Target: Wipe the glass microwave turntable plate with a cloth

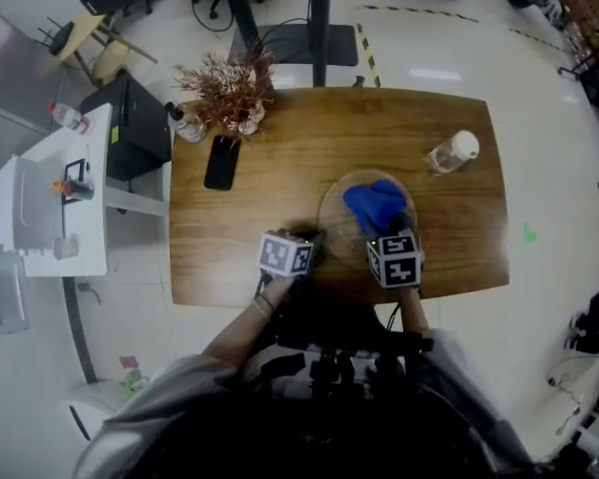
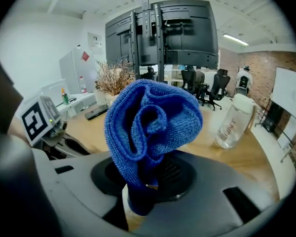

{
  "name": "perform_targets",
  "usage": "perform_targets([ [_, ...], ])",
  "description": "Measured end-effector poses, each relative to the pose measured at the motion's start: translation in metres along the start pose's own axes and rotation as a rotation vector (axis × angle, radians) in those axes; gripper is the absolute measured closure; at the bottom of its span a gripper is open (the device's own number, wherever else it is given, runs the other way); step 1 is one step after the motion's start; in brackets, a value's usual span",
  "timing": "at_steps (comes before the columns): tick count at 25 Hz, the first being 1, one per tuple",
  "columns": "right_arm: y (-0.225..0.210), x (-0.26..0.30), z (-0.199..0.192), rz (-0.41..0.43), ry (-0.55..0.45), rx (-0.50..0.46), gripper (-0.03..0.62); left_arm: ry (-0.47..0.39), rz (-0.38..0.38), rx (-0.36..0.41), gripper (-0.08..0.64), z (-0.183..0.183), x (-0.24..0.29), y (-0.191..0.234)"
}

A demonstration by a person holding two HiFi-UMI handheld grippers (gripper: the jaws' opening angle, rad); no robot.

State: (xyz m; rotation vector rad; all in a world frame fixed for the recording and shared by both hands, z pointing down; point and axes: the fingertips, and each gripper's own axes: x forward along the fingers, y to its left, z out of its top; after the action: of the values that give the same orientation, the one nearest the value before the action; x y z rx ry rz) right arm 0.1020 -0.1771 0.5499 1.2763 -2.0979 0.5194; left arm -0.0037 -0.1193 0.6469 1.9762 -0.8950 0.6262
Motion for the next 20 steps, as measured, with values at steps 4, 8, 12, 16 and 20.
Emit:
perform_targets([
  [4,-0.008,0.035,0.01,0.018,0.021,-0.031,0.474,-0.012,0.015,0.009,0.518,0.001,0.0,-0.001],
  [8,-0.025,0.045,-0.001,0.009,0.049,-0.022,0.474,-0.021,0.024,-0.01,0.518,0.002,-0.001,0.002],
  [12,-0.057,0.028,-0.017,-0.024,0.042,0.056,0.474,-0.035,0.027,-0.062,0.518,0.004,-0.001,0.007],
  [16,-0.095,0.003,-0.039,-0.101,0.043,0.142,0.474,-0.03,0.009,-0.093,0.518,0.005,-0.001,0.008],
  [20,-0.124,-0.016,-0.064,-0.183,0.06,0.207,0.474,-0.019,-0.014,-0.113,0.518,0.005,-0.001,0.008],
])
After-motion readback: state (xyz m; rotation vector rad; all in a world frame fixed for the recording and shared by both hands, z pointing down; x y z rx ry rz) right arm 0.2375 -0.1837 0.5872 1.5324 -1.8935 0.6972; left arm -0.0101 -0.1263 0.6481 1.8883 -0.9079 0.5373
